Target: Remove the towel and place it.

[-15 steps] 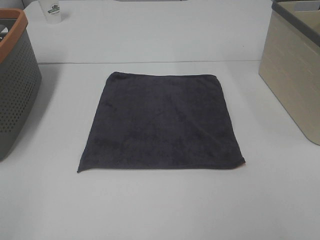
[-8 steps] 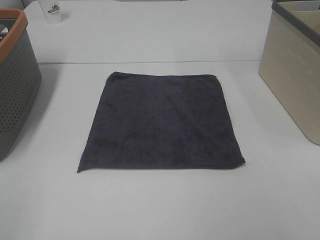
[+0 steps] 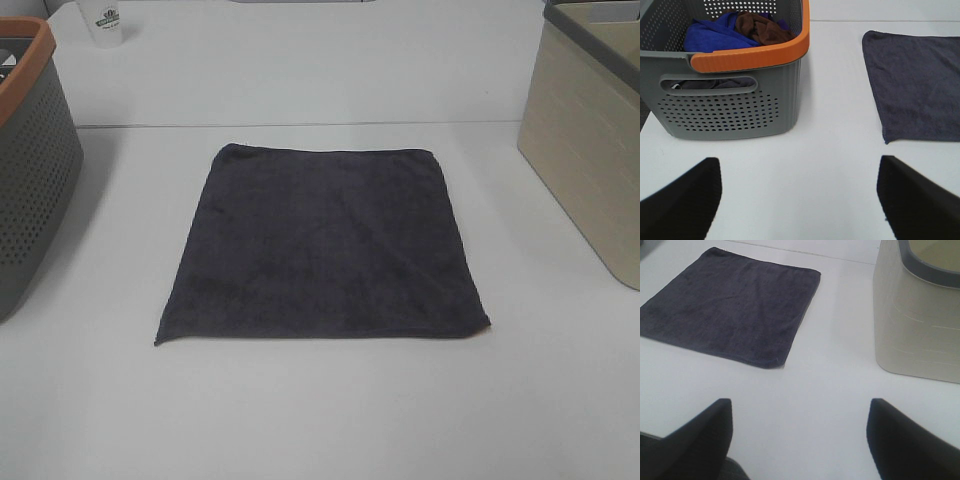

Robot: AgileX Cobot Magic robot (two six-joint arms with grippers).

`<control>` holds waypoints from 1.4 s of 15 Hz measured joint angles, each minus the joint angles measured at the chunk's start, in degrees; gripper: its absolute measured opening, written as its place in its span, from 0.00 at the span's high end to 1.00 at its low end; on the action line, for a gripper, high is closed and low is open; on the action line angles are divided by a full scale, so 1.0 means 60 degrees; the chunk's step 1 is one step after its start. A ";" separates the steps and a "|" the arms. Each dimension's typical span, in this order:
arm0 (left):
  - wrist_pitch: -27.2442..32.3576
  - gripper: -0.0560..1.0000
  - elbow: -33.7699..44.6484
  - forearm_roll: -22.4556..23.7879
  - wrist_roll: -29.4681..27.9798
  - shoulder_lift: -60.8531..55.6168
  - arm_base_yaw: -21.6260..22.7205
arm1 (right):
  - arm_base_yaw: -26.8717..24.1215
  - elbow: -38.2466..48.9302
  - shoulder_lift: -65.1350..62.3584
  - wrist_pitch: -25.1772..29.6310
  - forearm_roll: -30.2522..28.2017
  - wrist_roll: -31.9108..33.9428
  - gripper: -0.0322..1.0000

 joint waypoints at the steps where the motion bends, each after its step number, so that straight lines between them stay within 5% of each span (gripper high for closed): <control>1: 0.0000 0.20 0.0000 0.0000 0.0000 0.0000 0.0000 | 0.0000 0.0000 0.0000 0.0000 0.0000 0.0000 0.25; 21: 0.0000 0.20 0.0000 0.0000 0.0000 0.0000 0.0000 | 0.0000 0.0000 0.0000 0.0000 0.0000 0.0000 0.25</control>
